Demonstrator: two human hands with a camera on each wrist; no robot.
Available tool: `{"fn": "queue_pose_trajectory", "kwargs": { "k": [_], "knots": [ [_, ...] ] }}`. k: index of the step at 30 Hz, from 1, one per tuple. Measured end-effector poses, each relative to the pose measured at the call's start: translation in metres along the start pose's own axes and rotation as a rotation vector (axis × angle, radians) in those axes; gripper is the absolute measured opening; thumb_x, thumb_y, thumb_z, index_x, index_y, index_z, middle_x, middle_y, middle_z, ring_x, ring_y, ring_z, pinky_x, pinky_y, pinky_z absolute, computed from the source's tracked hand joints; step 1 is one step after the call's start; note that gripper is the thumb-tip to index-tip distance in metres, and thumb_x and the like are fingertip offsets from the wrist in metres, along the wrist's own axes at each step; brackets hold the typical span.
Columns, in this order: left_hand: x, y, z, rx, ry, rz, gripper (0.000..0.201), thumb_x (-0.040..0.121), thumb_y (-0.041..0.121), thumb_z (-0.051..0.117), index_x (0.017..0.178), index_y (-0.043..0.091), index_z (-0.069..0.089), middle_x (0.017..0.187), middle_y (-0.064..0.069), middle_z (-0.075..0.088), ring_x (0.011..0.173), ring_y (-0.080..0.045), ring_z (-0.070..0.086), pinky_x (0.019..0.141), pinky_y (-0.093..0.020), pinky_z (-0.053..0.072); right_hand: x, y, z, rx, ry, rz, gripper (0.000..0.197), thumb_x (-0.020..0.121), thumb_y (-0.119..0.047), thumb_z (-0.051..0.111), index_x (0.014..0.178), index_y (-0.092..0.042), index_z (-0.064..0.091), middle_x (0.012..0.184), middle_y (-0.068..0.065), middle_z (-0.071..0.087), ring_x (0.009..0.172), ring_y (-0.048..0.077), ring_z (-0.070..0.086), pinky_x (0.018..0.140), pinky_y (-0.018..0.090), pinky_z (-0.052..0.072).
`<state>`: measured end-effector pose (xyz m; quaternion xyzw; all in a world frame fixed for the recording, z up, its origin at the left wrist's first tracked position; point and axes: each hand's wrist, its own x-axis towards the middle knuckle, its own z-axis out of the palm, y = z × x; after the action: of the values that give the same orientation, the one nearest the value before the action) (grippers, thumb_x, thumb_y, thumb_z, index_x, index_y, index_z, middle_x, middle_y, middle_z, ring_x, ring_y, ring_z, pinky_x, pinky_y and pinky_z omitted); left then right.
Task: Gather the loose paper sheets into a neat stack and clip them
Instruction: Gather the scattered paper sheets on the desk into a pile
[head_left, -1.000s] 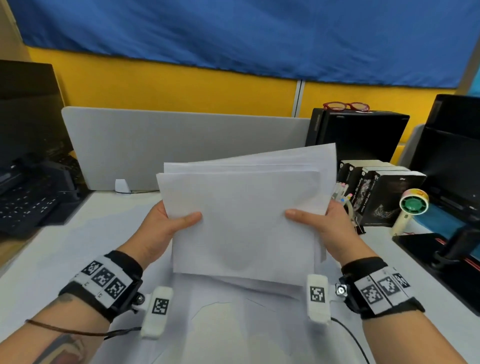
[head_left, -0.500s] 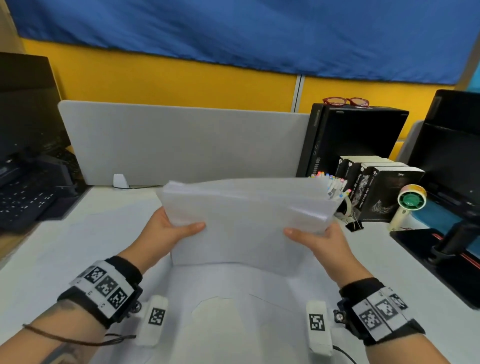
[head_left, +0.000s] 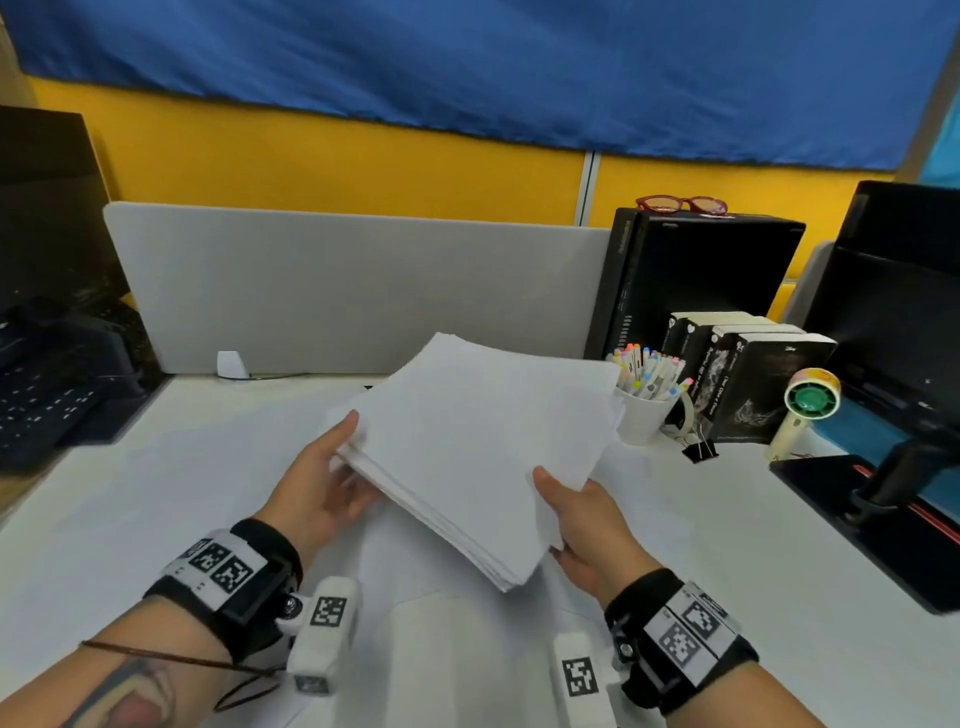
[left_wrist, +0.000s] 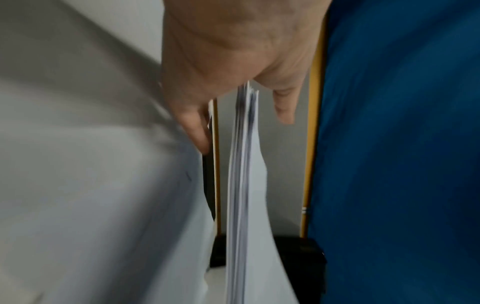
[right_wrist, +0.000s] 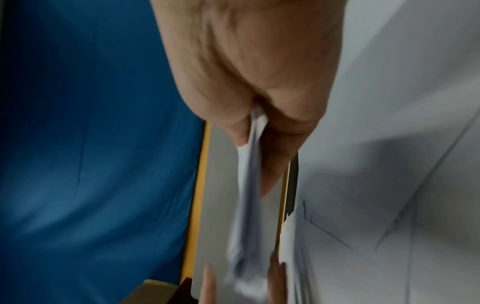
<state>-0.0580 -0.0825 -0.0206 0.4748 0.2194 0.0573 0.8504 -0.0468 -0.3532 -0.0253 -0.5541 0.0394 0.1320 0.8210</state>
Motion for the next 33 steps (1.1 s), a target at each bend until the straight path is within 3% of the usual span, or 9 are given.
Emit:
{"fn": "queue_pose_trajectory", "kwargs": {
  "k": [2, 4, 8, 17, 20, 24, 27, 30, 33],
  "knots": [
    [-0.007, -0.008, 0.01, -0.01, -0.053, -0.12, 0.032, 0.092, 0.034, 0.075, 0.107, 0.008, 0.065, 0.065, -0.009, 0.074, 0.051, -0.021, 0.069, 0.058, -0.033, 0.059, -0.007, -0.004, 0.005, -0.168, -0.215, 0.029, 0.027, 0.1, -0.017, 0.059, 0.126, -0.013, 0.063, 0.118, 0.004, 0.074, 0.107, 0.021, 0.07, 0.092, 0.037, 0.056],
    [-0.007, -0.022, 0.011, 0.175, -0.098, -0.171, 0.028, 0.09, 0.018, 0.075, 0.112, 0.001, 0.069, 0.09, -0.02, 0.079, 0.072, -0.03, 0.076, 0.074, -0.038, 0.061, -0.011, -0.011, 0.003, -0.735, -0.453, -0.014, 0.039, 0.089, -0.027, 0.074, 0.127, -0.025, 0.063, 0.122, -0.01, 0.071, 0.112, 0.006, 0.064, 0.096, 0.025, 0.049],
    [0.004, -0.036, -0.01, 0.525, 0.019, -0.079, 0.033, 0.087, -0.015, 0.063, 0.119, -0.008, 0.066, 0.115, -0.027, 0.073, 0.102, -0.044, 0.07, 0.086, -0.045, 0.057, -0.007, -0.012, -0.013, -1.631, -0.415, -0.013, 0.089, 0.048, -0.053, 0.085, 0.131, -0.033, 0.058, 0.13, -0.01, 0.057, 0.112, 0.008, 0.058, 0.097, 0.034, 0.052],
    [0.003, -0.037, -0.03, 0.441, 0.093, -0.013, 0.02, 0.09, -0.011, 0.065, 0.107, -0.003, 0.071, 0.106, -0.023, 0.076, 0.095, -0.042, 0.072, 0.077, -0.041, 0.058, -0.014, -0.013, -0.003, -2.048, -0.467, -0.058, 0.042, 0.073, -0.033, 0.077, 0.099, -0.016, 0.048, 0.088, -0.002, 0.048, 0.083, 0.022, 0.053, 0.059, 0.029, 0.044],
    [0.002, -0.036, -0.036, 0.374, 0.147, 0.0, 0.019, 0.089, -0.01, 0.067, 0.106, -0.003, 0.069, 0.106, -0.024, 0.074, 0.089, -0.041, 0.072, 0.076, -0.042, 0.059, -0.015, -0.003, 0.001, -2.162, -0.469, -0.123, 0.043, 0.08, -0.017, 0.071, 0.115, -0.011, 0.048, 0.096, 0.004, 0.055, 0.089, 0.027, 0.059, 0.06, 0.028, 0.041],
    [0.002, -0.037, -0.04, 0.273, 0.253, 0.011, 0.082, 0.081, -0.003, 0.078, 0.15, 0.013, 0.036, 0.127, -0.016, 0.057, 0.107, -0.04, 0.064, 0.091, -0.055, 0.057, -0.005, -0.001, 0.006, -2.261, -0.435, -0.17, 0.019, 0.088, -0.006, 0.059, 0.106, -0.009, 0.053, 0.074, 0.001, 0.039, 0.06, 0.018, 0.041, 0.049, 0.024, 0.03],
    [-0.002, -0.035, -0.044, 0.224, 0.315, 0.077, 0.095, 0.089, -0.005, 0.071, 0.154, 0.038, 0.017, 0.134, -0.011, 0.046, 0.113, -0.039, 0.059, 0.101, -0.06, 0.051, 0.006, -0.018, -0.002, -2.216, -0.368, -0.089, 0.03, 0.093, -0.004, 0.051, 0.071, -0.016, 0.035, 0.073, -0.001, 0.035, 0.058, 0.013, 0.031, 0.052, 0.02, 0.027],
    [-0.005, -0.033, -0.049, 0.257, 0.343, 0.165, 0.089, 0.093, -0.001, 0.067, 0.154, 0.041, 0.019, 0.156, -0.005, 0.034, 0.095, -0.027, 0.056, 0.08, -0.044, 0.054, 0.01, -0.05, -0.014, -2.176, -0.332, -0.089, 0.008, 0.093, -0.004, 0.049, 0.093, -0.011, 0.052, 0.103, 0.008, 0.056, 0.084, 0.022, 0.049, 0.076, 0.028, 0.044],
    [-0.005, -0.031, -0.058, 0.261, 0.384, 0.22, 0.074, 0.097, 0.004, 0.061, 0.151, 0.041, 0.027, 0.157, 0.0, 0.035, 0.076, -0.022, 0.052, 0.058, -0.032, 0.042, 0.008, -0.078, -0.021, -2.082, -0.294, -0.104, 0.027, 0.089, -0.007, 0.051, 0.112, -0.011, 0.065, 0.114, 0.006, 0.061, 0.101, 0.025, 0.057, 0.085, 0.03, 0.048]
  ]
}}
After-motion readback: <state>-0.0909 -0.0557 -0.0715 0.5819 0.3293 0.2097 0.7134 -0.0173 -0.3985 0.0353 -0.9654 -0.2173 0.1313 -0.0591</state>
